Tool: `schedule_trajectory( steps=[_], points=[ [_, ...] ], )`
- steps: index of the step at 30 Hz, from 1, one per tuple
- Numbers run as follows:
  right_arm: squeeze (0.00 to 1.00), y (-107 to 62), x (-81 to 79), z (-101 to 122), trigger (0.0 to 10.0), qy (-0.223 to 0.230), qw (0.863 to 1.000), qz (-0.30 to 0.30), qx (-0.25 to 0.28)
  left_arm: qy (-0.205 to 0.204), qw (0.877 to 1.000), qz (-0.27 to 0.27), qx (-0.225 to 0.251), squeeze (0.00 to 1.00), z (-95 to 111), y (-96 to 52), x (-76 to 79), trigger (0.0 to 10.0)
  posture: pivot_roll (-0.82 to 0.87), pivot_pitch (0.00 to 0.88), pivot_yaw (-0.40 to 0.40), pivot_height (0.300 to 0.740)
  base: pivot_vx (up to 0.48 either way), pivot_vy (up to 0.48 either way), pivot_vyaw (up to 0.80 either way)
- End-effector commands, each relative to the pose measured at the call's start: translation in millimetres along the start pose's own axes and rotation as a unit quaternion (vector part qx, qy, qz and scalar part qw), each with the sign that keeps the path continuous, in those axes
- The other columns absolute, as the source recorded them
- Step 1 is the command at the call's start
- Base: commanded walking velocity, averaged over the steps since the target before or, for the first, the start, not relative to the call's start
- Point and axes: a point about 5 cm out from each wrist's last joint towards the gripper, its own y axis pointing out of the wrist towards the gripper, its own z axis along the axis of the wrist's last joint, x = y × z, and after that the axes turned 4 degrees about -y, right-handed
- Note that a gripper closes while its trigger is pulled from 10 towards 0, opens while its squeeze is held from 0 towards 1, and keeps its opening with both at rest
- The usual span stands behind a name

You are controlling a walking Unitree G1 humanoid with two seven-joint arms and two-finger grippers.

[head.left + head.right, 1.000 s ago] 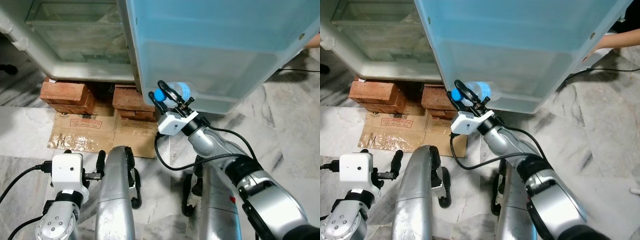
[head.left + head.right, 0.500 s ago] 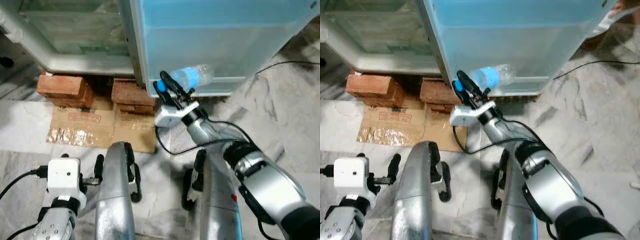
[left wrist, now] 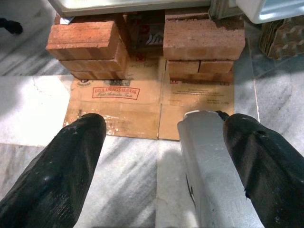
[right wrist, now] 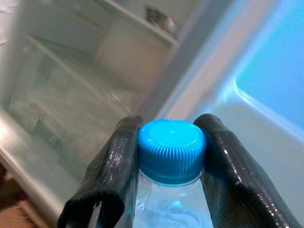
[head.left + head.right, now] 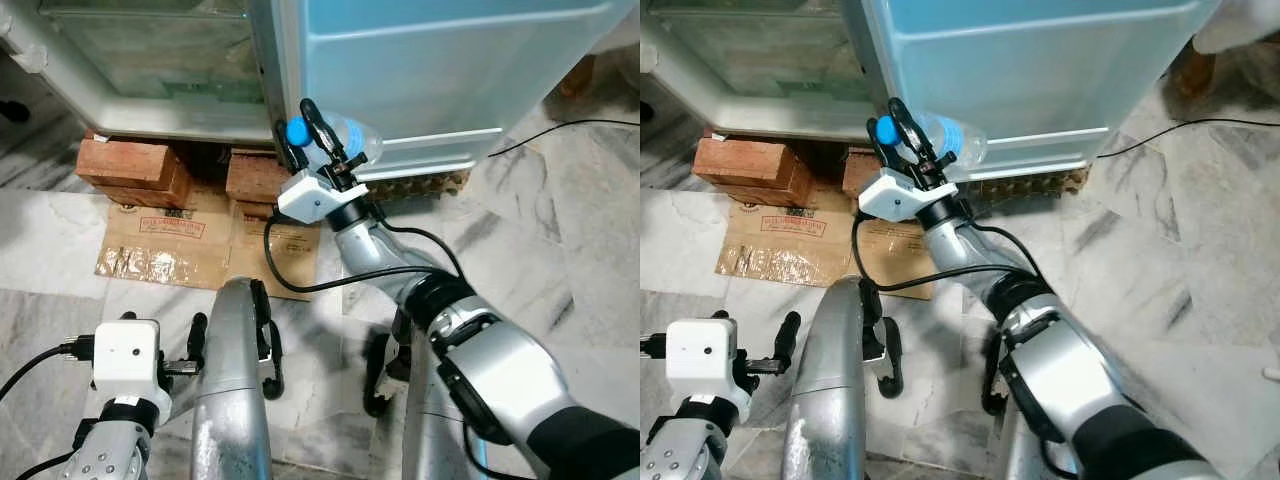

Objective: Restocking fridge

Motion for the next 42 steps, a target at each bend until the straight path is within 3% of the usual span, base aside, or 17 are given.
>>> schedule_trajectory(
  steps=[1, 8, 12, 16, 19, 28, 30, 33, 38, 42],
  points=[
    [0.00, -5.7, -8.9, -2, 10.0, 0.037, 0.999, -0.008, -0.037, 0.007, 1.000, 0.004, -0.020, 0.00, -5, -6.5, -2.4, 10.0, 0.36, 0.483, 0.056, 0.568, 0.000, 0.000, 0.00],
    [0.00, 0.2, -11.7, 6, 10.0, 0.046, 0.999, -0.011, -0.023, 0.007, 1.000, 0.002, -0.023, 0.00, -5, -7.1, -2.3, 10.0, 0.36, 0.485, 0.065, 0.568, 0.000, 0.000, 0.00],
    [0.00, 4.7, 1.1, 6, 10.0, 0.043, 0.999, -0.007, 0.004, 0.006, 1.000, -0.001, -0.017, 0.00, -3, -1.7, -0.4, 10.0, 0.33, 0.468, 0.060, 0.568, 0.000, 0.000, 0.00],
    [0.00, 21.1, 21.6, 25, 10.0, 0.006, 0.994, -0.040, 0.097, 0.009, 1.000, -0.003, -0.011, 0.00, -2, 1.7, 0.2, 10.0, 0.34, 0.467, 0.062, 0.568, 0.000, 0.000, 0.00],
    [0.00, 27.2, 27.9, 32, 10.0, 0.000, 0.991, -0.055, 0.119, 0.010, 1.000, -0.003, -0.009, 0.00, -1, 2.0, -0.4, 10.0, 0.34, 0.463, 0.061, 0.568, 0.000, 0.000, 0.00],
    [0.00, 13.1, 11.6, 14, 10.0, 0.092, 0.994, -0.059, 0.013, 0.013, 1.000, 0.001, -0.009, 0.00, 0, -0.8, -2.6, 10.0, 0.37, 0.469, 0.067, 0.568, 0.000, 0.000, 0.00],
    [0.00, 11.1, 7.3, 6, 10.0, 0.148, 0.983, -0.093, -0.055, 0.015, 1.000, 0.000, -0.015, 0.00, -1, -5.8, -2.4, 10.0, 0.38, 0.480, 0.071, 0.568, 0.000, 0.000, 0.00],
    [0.00, 6.2, 1.2, 1, 10.0, 0.172, 0.974, -0.107, -0.098, 0.015, 1.000, 0.001, -0.018, 0.00, -1, -8.5, -2.5, 10.0, 0.39, 0.487, 0.072, 0.568, 0.000, 0.000, 0.00],
    [0.00, 2.9, -8.5, 5, 10.0, 0.184, 0.973, -0.092, -0.099, 0.011, 1.000, -0.004, -0.020, 0.00, -1, -8.6, -1.8, 10.0, 0.37, 0.495, 0.079, 0.568, 0.000, 0.000, 0.00],
    [0.00, -1.4, -6.2, 2, 10.0, 0.191, 0.978, -0.046, -0.076, 0.000, 1.000, -0.016, -0.007, 0.00, 1, 4.4, 3.8, 10.0, 0.31, 0.466, 0.067, 0.568, 0.000, 0.000, 0.00]
  ],
)
